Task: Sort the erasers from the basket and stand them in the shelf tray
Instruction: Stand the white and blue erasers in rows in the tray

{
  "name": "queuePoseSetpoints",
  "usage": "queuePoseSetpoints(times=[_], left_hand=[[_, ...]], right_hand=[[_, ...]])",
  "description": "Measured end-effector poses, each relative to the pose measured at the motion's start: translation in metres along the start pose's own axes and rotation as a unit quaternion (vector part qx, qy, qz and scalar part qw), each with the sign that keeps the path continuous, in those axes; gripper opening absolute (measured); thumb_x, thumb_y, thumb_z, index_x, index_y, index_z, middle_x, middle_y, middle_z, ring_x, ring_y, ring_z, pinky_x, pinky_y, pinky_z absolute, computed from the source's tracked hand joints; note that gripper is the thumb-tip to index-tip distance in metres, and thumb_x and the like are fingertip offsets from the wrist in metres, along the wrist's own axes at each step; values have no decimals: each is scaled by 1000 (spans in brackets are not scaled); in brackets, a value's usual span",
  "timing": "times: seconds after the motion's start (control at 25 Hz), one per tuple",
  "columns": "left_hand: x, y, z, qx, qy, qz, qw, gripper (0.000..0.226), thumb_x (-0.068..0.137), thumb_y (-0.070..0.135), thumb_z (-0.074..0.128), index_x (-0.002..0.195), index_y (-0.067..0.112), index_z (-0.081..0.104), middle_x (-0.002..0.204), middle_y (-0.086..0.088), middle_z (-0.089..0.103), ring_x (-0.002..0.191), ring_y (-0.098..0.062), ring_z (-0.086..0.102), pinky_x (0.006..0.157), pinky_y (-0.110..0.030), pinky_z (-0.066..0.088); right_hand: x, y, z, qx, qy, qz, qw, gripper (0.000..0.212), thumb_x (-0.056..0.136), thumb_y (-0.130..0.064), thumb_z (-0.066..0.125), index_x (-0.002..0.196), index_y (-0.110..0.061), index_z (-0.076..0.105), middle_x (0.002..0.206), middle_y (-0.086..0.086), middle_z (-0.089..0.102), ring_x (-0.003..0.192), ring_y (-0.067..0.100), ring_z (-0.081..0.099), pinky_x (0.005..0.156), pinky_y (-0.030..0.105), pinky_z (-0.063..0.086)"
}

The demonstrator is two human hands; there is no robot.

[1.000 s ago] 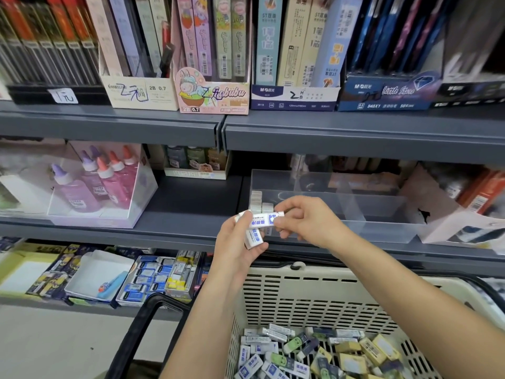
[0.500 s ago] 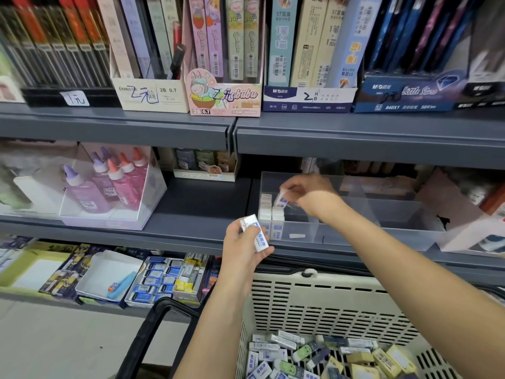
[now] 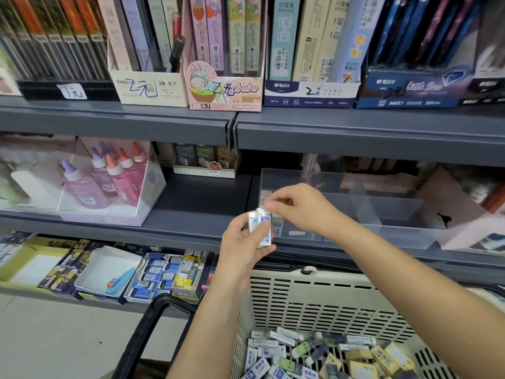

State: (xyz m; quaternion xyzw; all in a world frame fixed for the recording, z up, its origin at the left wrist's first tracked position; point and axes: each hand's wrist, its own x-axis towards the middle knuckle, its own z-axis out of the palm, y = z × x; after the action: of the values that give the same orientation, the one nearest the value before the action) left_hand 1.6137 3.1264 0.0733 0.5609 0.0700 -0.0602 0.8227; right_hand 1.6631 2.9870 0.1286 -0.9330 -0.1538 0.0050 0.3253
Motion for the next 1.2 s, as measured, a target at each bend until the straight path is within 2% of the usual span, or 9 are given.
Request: queuePoseSetpoints(times=[0.12, 0.28, 0.44, 0.52, 0.64, 0.8, 0.96, 1.04, 1.2], left_hand=[[-2, 1, 3, -24, -14, -25, 999, 27, 89, 29, 60, 110, 12, 60, 83, -2, 74, 76, -12, 70, 60, -23, 54], [1, 3, 5, -74, 24, -72, 994, 18, 96, 21, 50, 107, 9, 57, 79, -7, 74, 73, -18, 71, 56, -26, 55], [1, 0, 5, -31, 51, -37, 998, 13, 97, 11, 44, 105, 9, 54, 88, -8, 74, 81, -16, 71, 56, -25, 55], [1, -3, 4, 9, 66, -12, 998, 15, 96, 12, 46, 107, 10, 56, 98, -7, 72, 88, -14, 69, 59, -23, 54], [5, -5, 0, 45, 79, 22, 996, 18, 93, 14, 52, 109, 16, 61, 99, -1, 69, 88, -11, 64, 64, -21, 50], [8, -7, -3, 47, 86, 37, 995, 17, 92, 12, 54, 104, 20, 63, 90, 3, 71, 81, -6, 65, 64, -18, 49], [12, -8, -2, 50, 101, 30, 993, 18, 90, 7, 56, 99, 22, 61, 96, -2, 70, 80, -9, 66, 66, -20, 51], [11, -7, -1, 54, 101, 29, 993, 21, 89, 4, 56, 98, 22, 61, 99, -4, 70, 83, -12, 67, 68, -21, 52], [9, -7, 1, 50, 84, 37, 995, 28, 88, -2, 52, 100, 20, 63, 100, -3, 71, 88, -13, 68, 68, -20, 52]], right_hand=[[-8, -6, -3, 56, -17, 14, 998, 11, 86, -26, 63, 77, -26, 69, 63, -10, 65, 55, -1, 58, 63, 18, 47], [-10, 0, -16, 152, -22, 74, 985, 6, 86, -23, 64, 82, -20, 67, 67, -7, 69, 53, -1, 62, 49, 11, 45], [7, 11, -42, 238, 88, 134, 958, 3, 83, -19, 68, 82, -19, 66, 69, -9, 68, 49, -2, 61, 45, 8, 42], [20, 17, -49, 134, 85, 146, 976, 9, 84, -30, 65, 77, -28, 61, 75, -11, 65, 58, -1, 60, 52, 8, 41], [35, 24, -38, -38, 64, 140, 987, 11, 85, -40, 61, 75, -35, 58, 85, -13, 62, 82, 9, 60, 70, 21, 43], [44, 30, -16, -70, 14, 114, 991, 11, 86, -33, 61, 75, -35, 62, 100, -11, 68, 87, 10, 59, 80, 25, 45], [49, 33, 2, -124, -38, 112, 985, 16, 93, -24, 53, 99, -26, 68, 113, -5, 66, 88, 15, 56, 78, 26, 43], [48, 31, 1, -136, -48, 111, 983, 19, 93, -27, 52, 106, -26, 66, 117, -4, 64, 97, 18, 59, 85, 30, 47], [32, 20, -12, -137, 24, 96, 986, 16, 91, -33, 53, 100, -30, 66, 104, -7, 68, 97, 19, 62, 87, 36, 50]])
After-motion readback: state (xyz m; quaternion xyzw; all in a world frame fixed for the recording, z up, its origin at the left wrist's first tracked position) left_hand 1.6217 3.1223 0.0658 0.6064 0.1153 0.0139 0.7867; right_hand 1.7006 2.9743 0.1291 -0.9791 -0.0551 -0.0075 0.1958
